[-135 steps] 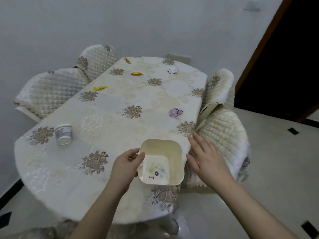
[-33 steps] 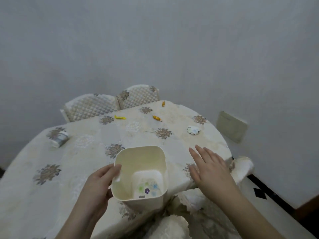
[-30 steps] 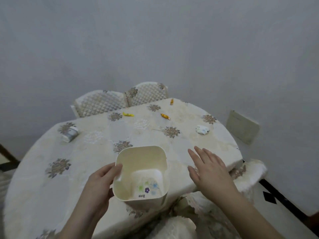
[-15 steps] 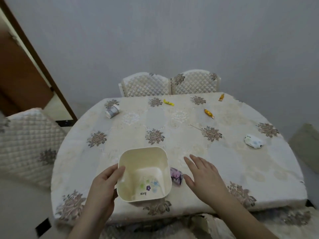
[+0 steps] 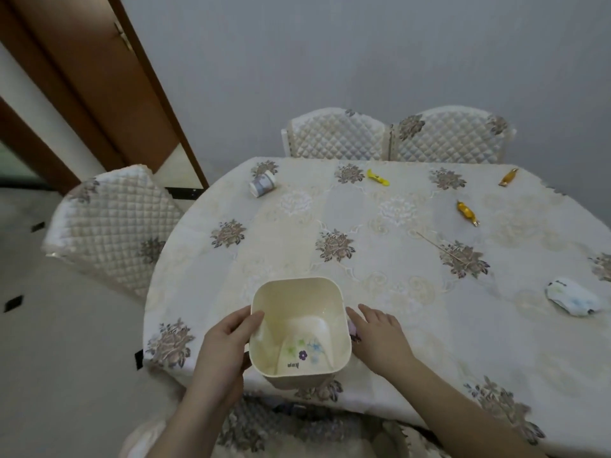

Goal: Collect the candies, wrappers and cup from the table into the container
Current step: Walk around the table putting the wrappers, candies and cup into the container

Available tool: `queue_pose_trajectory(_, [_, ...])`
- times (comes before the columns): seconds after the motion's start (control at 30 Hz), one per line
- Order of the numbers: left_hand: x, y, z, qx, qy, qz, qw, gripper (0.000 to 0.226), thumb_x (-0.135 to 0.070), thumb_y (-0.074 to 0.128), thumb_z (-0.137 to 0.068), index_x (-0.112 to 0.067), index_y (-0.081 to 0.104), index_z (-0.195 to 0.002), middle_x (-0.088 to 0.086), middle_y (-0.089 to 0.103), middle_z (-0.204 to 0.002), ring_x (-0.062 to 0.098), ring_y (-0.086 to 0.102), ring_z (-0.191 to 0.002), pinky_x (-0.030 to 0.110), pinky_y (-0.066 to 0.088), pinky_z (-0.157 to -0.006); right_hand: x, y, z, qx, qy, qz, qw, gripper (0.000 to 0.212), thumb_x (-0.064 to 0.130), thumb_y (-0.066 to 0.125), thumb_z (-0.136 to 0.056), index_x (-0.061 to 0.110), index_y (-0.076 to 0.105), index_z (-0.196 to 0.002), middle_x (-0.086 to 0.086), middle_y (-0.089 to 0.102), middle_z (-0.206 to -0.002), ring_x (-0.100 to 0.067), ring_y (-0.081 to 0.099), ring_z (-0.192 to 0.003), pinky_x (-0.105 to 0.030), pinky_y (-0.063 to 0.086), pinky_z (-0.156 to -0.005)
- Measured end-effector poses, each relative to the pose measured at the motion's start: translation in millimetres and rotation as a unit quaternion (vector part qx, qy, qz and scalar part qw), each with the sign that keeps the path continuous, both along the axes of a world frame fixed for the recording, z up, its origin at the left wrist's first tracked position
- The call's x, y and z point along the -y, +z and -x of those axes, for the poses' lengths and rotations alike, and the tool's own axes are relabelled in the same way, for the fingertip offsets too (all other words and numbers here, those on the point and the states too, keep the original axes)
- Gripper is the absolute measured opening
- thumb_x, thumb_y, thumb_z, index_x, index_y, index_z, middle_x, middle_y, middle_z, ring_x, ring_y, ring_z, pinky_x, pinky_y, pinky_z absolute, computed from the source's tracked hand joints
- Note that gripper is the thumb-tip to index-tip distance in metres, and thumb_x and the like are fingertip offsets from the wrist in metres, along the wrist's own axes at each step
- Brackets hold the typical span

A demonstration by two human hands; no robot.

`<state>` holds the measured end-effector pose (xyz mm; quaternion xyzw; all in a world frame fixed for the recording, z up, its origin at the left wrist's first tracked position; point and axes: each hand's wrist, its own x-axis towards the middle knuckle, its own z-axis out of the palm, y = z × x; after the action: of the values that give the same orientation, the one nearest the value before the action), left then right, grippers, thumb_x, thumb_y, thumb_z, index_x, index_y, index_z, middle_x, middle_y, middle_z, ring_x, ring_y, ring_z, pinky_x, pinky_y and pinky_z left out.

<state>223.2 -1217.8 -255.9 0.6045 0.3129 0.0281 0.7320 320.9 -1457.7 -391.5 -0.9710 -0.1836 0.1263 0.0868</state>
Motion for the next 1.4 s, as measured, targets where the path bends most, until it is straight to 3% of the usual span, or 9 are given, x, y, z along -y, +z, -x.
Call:
queue_pose_trajectory(0.23, [3, -8, 3, -0.015, 0.035, 0.003, 0.999, 0.013, -0.014, 0.069, -0.091, -0.016, 0.081, -0.094, 0.011, 0.080, -0.088, 0.021, 0.074, -0.065, 0.027, 0.052, -0.044, -4, -53, -12, -0.038, -0.009, 0.030, 0.999, 0.053, 0.042, 0.040, -0.094, 0.030, 0.029, -0.144, -0.007, 0.028, -0.153, -0.028, 0.030, -0.136, -0.043, 0.029, -0.107])
queue_pose_trajectory(0.43, [0, -12, 7, -0.030, 0.052, -0.003, 0.998, 0.013, -0.015, 0.068, -0.091, -0.019, 0.080, -0.095, 0.003, 0.079, -0.079, 0.013, 0.070, -0.056, 0.026, 0.050, -0.040, -7, -63, -10, 0.026, -0.014, -0.004, 1.000, 0.029, 0.028, 0.047, -0.092, 0.024, 0.053, -0.121, -0.003, 0.052, -0.112, -0.025, 0.049, -0.102, -0.032, 0.041, -0.075])
queue_pose_trajectory(0.6, [0, -15, 9, -0.024, 0.052, -0.005, 0.998, 0.014, -0.012, 0.067, -0.092, -0.013, 0.078, -0.101, 0.000, 0.076, -0.073, 0.011, 0.067, -0.053, 0.024, 0.048, -0.040, 1, -60, -16, 0.010, -0.027, -0.037, 0.999, 0.033, 0.017, 0.040, -0.097, 0.019, 0.048, -0.128, -0.007, 0.054, -0.114, -0.025, 0.050, -0.101, -0.031, 0.040, -0.075])
queue_pose_trajectory(0.73, [3, -18, 9, -0.018, 0.043, -0.001, 0.999, 0.014, -0.010, 0.067, -0.092, -0.013, 0.077, -0.100, 0.002, 0.078, -0.076, 0.011, 0.069, -0.054, 0.022, 0.047, -0.039, 11, -28, -13, -0.042, -0.123, -0.197, 0.972, 0.022, 0.018, 0.049, -0.096, 0.018, 0.056, -0.117, -0.005, 0.064, -0.100, -0.025, 0.060, -0.094, -0.033, 0.047, -0.072])
queue_pose_trajectory(0.83, [7, -19, 9, -0.017, 0.034, -0.002, 0.999, 0.014, -0.010, 0.068, -0.091, -0.015, 0.077, -0.102, 0.005, 0.079, -0.085, 0.012, 0.072, -0.062, 0.022, 0.050, -0.043, 19, 5, -5, -0.034, -0.154, -0.309, 0.938, 0.005, 0.020, 0.058, -0.093, 0.024, 0.062, -0.092, 0.011, 0.064, -0.079, -0.011, 0.062, -0.079, -0.014, 0.041, -0.060])
queue_pose_trajectory(0.93, [11, -21, 8, -0.010, 0.012, -0.014, 1.000, 0.022, -0.011, 0.068, -0.091, -0.012, 0.074, -0.112, 0.010, 0.078, -0.097, 0.015, 0.074, -0.072, 0.024, 0.054, -0.050, 22, 49, 5, 0.009, -0.152, -0.392, 0.907, 0.007, 0.025, 0.067, -0.088, 0.031, 0.070, -0.086, 0.015, 0.062, -0.077, 0.002, 0.056, -0.079, -0.008, 0.038, -0.065])
queue_pose_trajectory(1.07, [18, -20, 6, -0.006, -0.022, -0.030, 0.999, 0.029, -0.014, 0.068, -0.092, -0.010, 0.071, -0.121, 0.021, 0.073, -0.111, 0.024, 0.072, -0.088, 0.027, 0.056, -0.057, 29, 113, 22, 0.104, -0.138, -0.429, 0.887, 0.018, 0.029, 0.071, -0.084, 0.046, 0.066, -0.085, 0.011, 0.059, -0.086, -0.003, 0.055, -0.087, -0.009, 0.037, -0.071])
queue_pose_trajectory(1.2, [28, -16, 5, 0.004, -0.050, -0.041, 0.998, 0.029, -0.017, 0.068, -0.092, -0.014, 0.072, -0.121, 0.028, 0.068, -0.115, 0.036, 0.072, -0.098, 0.033, 0.057, -0.063, 26, 154, 45, 0.089, -0.111, -0.472, 0.870, 0.006, 0.040, 0.070, -0.084, 0.042, 0.066, -0.086, 0.015, 0.063, -0.087, 0.000, 0.060, -0.087, -0.008, 0.040, -0.070])
queue_pose_trajectory(1.4, [44, -5, 6, 0.021, -0.084, -0.039, 0.996, 0.022, -0.015, 0.068, -0.092, -0.015, 0.075, -0.113, 0.034, 0.063, -0.117, 0.032, 0.066, -0.087, 0.039, 0.048, -0.067, 10, 165, 69, 0.044, -0.032, -0.414, 0.908, 0.019, 0.039, 0.068, -0.084, 0.034, 0.064, -0.102, 0.019, 0.064, -0.096, 0.001, 0.058, -0.088, -0.015, 0.044, -0.073])
